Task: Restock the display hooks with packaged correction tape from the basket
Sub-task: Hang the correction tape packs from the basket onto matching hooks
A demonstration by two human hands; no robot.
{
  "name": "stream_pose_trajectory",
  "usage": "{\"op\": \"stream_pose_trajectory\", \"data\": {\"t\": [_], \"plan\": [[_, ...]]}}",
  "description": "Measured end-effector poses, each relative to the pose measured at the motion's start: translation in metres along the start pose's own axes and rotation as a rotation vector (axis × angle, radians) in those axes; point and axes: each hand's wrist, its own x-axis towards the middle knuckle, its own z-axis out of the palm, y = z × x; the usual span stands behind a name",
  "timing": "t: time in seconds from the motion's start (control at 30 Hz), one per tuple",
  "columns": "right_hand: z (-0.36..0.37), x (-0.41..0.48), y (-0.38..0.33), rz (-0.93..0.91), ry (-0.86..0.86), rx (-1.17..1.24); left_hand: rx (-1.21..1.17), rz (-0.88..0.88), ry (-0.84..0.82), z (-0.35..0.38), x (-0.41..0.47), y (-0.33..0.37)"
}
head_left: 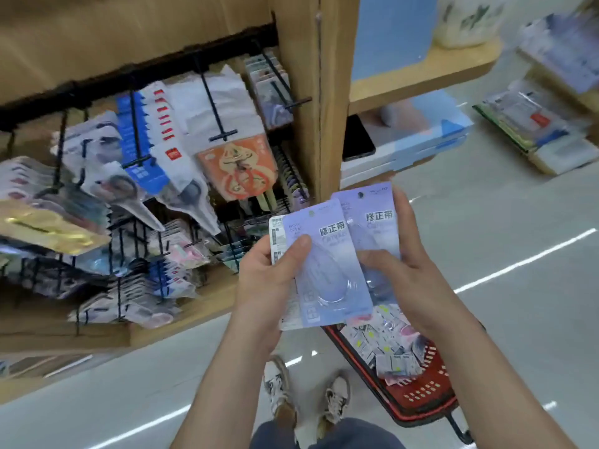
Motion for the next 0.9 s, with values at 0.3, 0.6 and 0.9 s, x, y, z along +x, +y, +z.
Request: {"op": "stream_pose_trajectory", "data": {"t": [0.3,0.6,0.9], "plan": [[0.126,0.012,-0.013,-0.071,-0.367,-0.031,0.072,0.187,0.232,-0.100,-0.034,0.039],[0.273,-0.003,0.002,-0.170,-0.368,-0.153,-0.053,0.257,0.486,-0.248,-0.093,0.085],[0.411,-0.045,0.001,-0.253,-0.525,-0.119,0.110,0.314,0.205,-0.362,-0.153,0.107]]}}
